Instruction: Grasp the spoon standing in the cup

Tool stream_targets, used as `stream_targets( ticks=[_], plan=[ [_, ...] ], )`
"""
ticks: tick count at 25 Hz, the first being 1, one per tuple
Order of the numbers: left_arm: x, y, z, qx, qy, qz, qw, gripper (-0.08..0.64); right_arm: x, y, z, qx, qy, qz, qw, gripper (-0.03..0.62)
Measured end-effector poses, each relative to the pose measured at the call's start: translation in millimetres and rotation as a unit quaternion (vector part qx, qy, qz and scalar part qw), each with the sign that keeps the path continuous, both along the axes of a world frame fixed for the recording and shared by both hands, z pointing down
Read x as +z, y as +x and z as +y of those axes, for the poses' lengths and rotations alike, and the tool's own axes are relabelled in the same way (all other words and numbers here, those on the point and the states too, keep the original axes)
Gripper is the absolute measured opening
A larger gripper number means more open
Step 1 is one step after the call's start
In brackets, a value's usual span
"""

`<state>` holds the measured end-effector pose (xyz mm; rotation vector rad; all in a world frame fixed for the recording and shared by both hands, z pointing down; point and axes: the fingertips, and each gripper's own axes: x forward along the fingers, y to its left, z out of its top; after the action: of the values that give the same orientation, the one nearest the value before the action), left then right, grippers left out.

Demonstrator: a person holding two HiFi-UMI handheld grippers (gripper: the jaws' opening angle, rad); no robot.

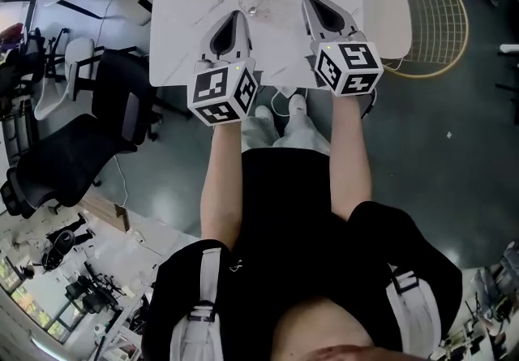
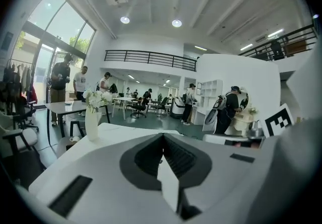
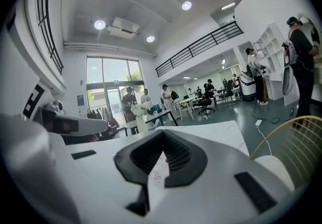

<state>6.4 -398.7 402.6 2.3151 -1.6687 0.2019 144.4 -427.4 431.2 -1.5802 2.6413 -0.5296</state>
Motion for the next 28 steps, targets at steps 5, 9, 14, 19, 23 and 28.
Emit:
stream_targets(
  ticks=[5, 9, 14, 19, 23, 28],
  plan=[
    [5, -12, -8, -0.014, -0.004, 0.031, 0.9994, 0.014, -10, -2, -8, -0.004, 0.015, 0.026, 1.0, 0.006],
    [8, -18, -20, -0.025, -0.006, 0.045, 0.9987, 0.014, -22, -6, -20, -0.014, 0.028, 0.045, 0.999, 0.006],
    [17, -24, -27, -0.03, -0.018, 0.043, 0.9984, 0.014, -14, -24, -27, -0.036, 0.027, 0.047, 0.998, 0.006],
    [35, -30, -29, -0.029, -0.045, 0.033, 0.998, 0.014, 0, -47, -39, -0.059, 0.017, 0.037, 0.997, 0.006],
    [53, -30, -32, -0.025, -0.07, 0.015, 0.9971, 0.014, 15, -54, -51, -0.058, 0.007, 0.036, 0.998, 0.006],
    [70, -31, -39, -0.018, -0.089, 0.007, 0.9958, 0.014, 43, -52, -65, -0.051, -0.014, 0.04, 0.998, 0.046]
  ],
)
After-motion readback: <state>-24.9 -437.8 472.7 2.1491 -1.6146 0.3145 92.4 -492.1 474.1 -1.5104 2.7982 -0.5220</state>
